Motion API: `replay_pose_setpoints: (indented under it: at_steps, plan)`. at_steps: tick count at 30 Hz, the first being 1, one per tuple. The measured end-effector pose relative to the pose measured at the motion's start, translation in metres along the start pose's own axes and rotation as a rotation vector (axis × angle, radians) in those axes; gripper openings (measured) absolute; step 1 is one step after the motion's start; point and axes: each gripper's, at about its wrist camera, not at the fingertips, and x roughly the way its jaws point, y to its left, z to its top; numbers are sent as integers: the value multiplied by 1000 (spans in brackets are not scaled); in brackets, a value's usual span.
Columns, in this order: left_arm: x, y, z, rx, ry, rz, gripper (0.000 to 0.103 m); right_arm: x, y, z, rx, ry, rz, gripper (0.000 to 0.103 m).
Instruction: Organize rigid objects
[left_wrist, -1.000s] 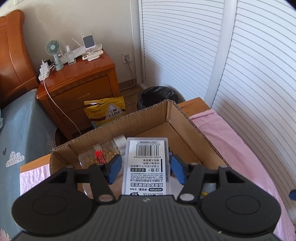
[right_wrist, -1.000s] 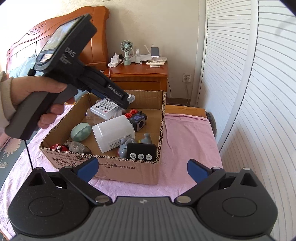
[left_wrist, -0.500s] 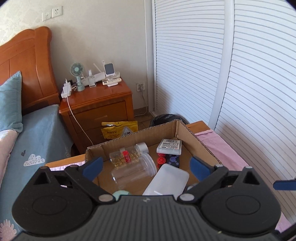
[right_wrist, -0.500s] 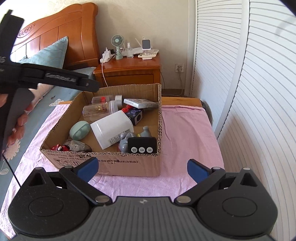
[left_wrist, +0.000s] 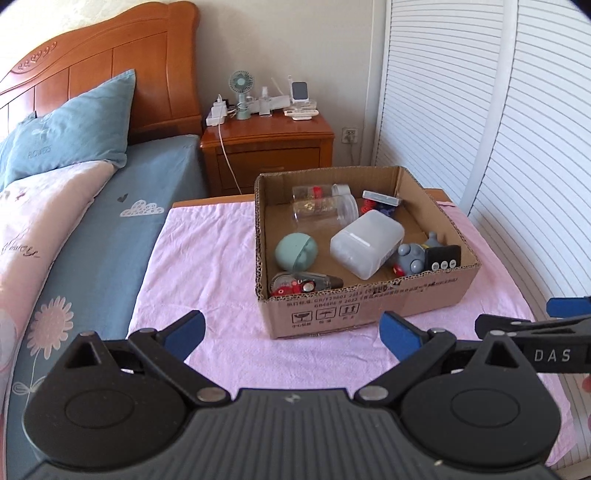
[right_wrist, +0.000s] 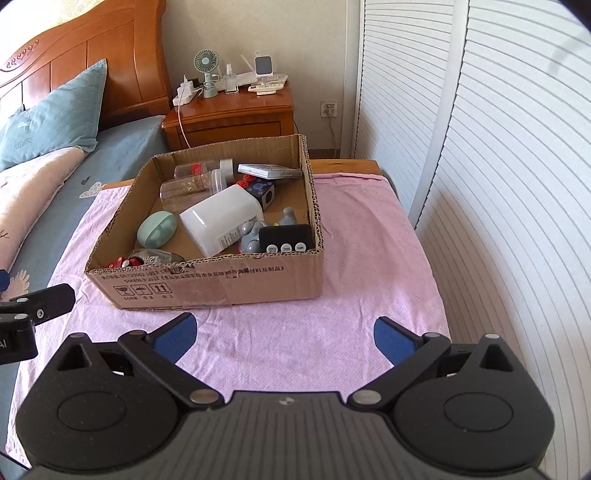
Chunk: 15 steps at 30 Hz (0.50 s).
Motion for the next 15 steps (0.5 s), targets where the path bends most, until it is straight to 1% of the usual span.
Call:
replay_pose_setpoints:
  at_steps: [2, 5, 9, 15]
  plan:
    - [-1, -1, -4, -4, 5, 20, 100, -5, 6, -5, -14, -2, -4, 103]
    - [-3, -4, -7, 18, -1, 52, 100, -12, 11, -7, -23, -13, -9, 103]
    - [-5, -6, -13, 14, -3, 53, 100, -19, 15, -8, -26, -29, -12, 103]
    - [-4, -8, -15, 22, 16, 45, 100, -22, 15, -8, -26, -37, -16, 103]
